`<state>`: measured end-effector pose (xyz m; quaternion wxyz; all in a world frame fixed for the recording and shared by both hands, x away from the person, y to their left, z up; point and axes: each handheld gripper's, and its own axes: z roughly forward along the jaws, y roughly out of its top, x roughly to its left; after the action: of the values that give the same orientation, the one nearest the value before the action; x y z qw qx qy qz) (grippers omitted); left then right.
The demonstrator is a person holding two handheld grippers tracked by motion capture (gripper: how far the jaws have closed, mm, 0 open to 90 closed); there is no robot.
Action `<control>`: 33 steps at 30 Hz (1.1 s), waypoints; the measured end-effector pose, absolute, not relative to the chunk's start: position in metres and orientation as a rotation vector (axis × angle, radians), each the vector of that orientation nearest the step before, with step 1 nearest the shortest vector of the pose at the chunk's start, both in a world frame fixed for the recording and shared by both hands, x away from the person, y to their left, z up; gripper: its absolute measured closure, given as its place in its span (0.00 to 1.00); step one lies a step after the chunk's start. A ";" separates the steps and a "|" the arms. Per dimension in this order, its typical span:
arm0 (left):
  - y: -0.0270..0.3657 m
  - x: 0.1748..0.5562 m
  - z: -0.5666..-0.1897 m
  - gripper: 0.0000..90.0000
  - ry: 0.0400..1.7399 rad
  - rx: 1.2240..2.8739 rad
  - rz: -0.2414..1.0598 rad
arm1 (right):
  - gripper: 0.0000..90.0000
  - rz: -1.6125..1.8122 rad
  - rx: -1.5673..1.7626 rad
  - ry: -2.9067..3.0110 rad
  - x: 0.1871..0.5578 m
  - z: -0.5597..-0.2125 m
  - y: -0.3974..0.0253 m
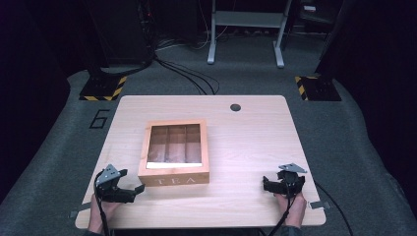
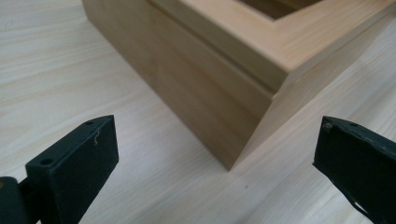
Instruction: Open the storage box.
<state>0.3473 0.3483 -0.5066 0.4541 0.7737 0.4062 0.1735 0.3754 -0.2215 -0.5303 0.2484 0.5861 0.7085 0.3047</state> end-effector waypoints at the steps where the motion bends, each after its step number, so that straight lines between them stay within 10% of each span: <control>1: 0.345 0.348 -0.505 0.00 1.003 1.913 0.425 | 0.01 0.830 1.597 1.930 0.375 -0.530 -0.221; 33: 0.324 0.359 -0.500 0.17 0.906 1.896 0.452 | 0.02 0.824 1.598 1.935 0.375 -0.530 -0.221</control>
<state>0.3589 0.3235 -0.5001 0.4760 0.7758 0.3705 0.1850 0.3746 -0.2212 -0.5297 0.2477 0.5863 0.7097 0.3021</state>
